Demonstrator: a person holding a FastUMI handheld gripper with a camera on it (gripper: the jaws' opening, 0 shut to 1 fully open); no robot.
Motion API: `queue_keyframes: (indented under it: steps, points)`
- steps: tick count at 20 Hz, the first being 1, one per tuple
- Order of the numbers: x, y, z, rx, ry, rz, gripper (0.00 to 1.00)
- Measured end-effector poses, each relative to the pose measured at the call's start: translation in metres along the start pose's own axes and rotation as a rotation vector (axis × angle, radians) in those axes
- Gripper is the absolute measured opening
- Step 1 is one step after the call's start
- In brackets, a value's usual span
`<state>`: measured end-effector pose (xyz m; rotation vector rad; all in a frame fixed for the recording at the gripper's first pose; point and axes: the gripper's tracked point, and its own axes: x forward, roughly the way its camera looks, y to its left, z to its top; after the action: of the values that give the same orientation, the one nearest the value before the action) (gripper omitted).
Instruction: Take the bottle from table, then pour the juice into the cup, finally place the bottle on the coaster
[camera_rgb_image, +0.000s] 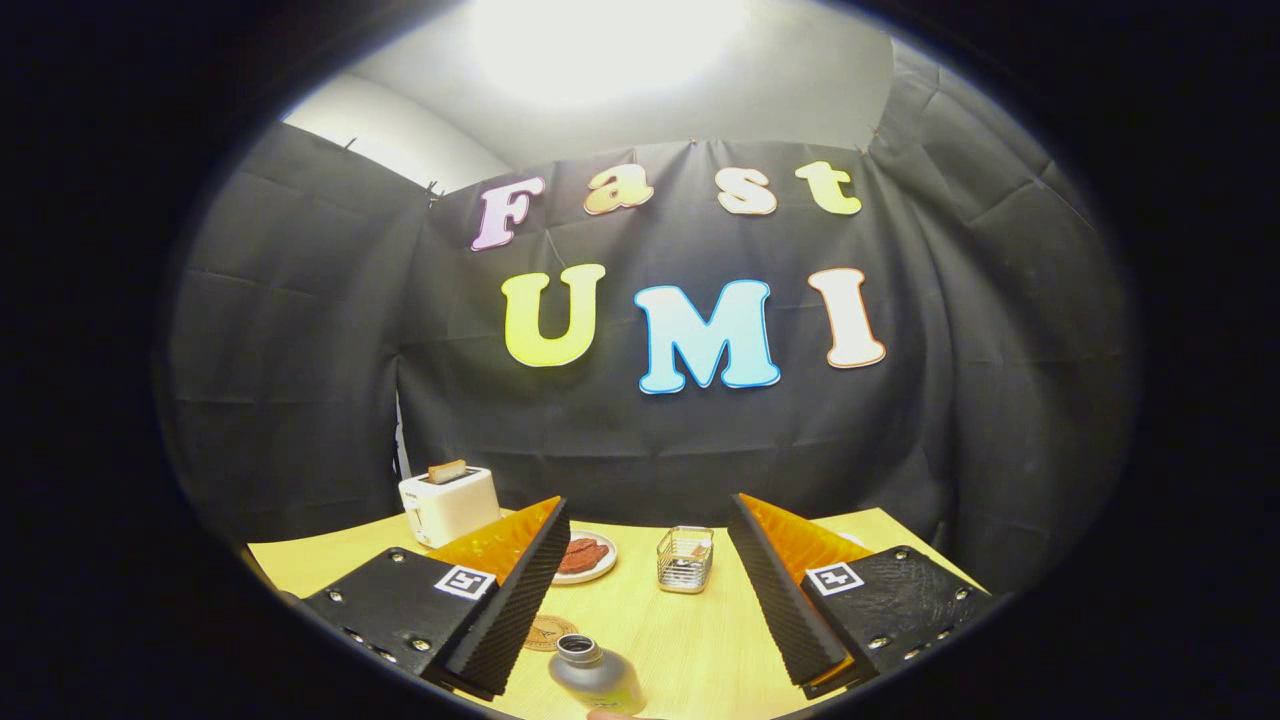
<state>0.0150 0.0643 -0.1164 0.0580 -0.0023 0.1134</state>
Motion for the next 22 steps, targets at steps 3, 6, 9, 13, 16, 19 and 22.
queue_keyframes:
  steps: [3,6,9,13,16,19,22]
  points:
    - [0.005,0.009,-0.03,0.026,0.024,0.01,0.98]
    - [0.01,0.014,-0.056,0.048,0.038,0.007,0.98]
    - [0.011,0.022,-0.075,0.069,0.037,0.014,0.98]
    - [0.014,0.029,-0.102,0.039,0.054,0.003,0.98]
    - [0.015,0.035,-0.121,0.018,0.076,0.003,0.98]
    - [0.016,0.037,-0.137,-0.007,0.081,-0.013,0.98]
    - [0.018,0.037,-0.151,-0.015,0.08,-0.033,0.97]
